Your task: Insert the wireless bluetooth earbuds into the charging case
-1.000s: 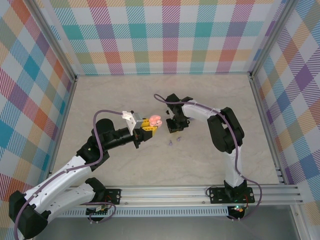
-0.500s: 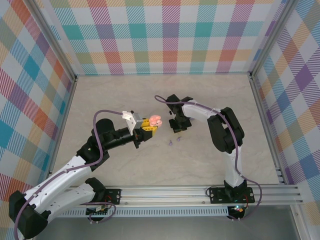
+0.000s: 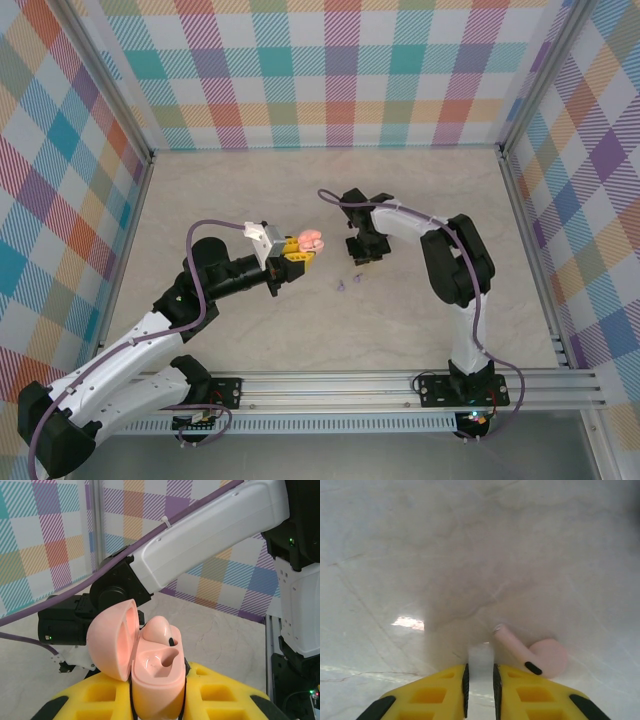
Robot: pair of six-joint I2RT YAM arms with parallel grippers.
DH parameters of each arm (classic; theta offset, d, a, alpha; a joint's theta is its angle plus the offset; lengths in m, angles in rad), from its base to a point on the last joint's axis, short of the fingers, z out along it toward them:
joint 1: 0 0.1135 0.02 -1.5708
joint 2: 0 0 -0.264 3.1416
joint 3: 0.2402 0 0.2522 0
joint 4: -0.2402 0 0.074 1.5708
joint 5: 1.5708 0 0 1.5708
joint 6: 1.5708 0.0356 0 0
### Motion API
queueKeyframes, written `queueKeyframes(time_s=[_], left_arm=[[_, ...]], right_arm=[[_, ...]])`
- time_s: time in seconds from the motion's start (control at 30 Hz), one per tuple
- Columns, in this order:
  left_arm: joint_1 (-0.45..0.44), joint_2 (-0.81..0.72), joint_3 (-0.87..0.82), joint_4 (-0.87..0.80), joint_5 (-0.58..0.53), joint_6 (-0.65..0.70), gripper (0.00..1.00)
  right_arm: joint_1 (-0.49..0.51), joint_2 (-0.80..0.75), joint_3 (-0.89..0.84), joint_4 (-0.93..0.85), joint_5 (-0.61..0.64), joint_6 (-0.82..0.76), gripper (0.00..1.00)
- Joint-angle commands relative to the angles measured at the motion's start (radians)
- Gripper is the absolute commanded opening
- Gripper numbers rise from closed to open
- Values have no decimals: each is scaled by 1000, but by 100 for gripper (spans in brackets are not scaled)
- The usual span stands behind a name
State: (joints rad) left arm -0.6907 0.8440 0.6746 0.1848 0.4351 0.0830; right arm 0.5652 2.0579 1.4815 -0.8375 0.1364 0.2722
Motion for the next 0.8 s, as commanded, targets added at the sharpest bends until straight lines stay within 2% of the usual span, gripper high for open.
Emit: queueKeyframes(time_s=[0.0,0.17,0.33,0.63,0.77], left_arm=[[-12,-17,2,12,-2,-3,15],[-12,-16,8,6,-2,1,15],[-11,-13,12,8,-1,1,16],[-11,-7,7,16,4,0,15],[-11,-7,3,21,3,-1,15]], right_arm=[[-14,-48,-14,-32,32,39,24],[-16,-112,-40,-1,-53,56,32],[-19,-161,-52,14,-69,165,47],[-25,-125,-59,15,-31,419,49],[-35,-126,-98,81,-46,513,50]])
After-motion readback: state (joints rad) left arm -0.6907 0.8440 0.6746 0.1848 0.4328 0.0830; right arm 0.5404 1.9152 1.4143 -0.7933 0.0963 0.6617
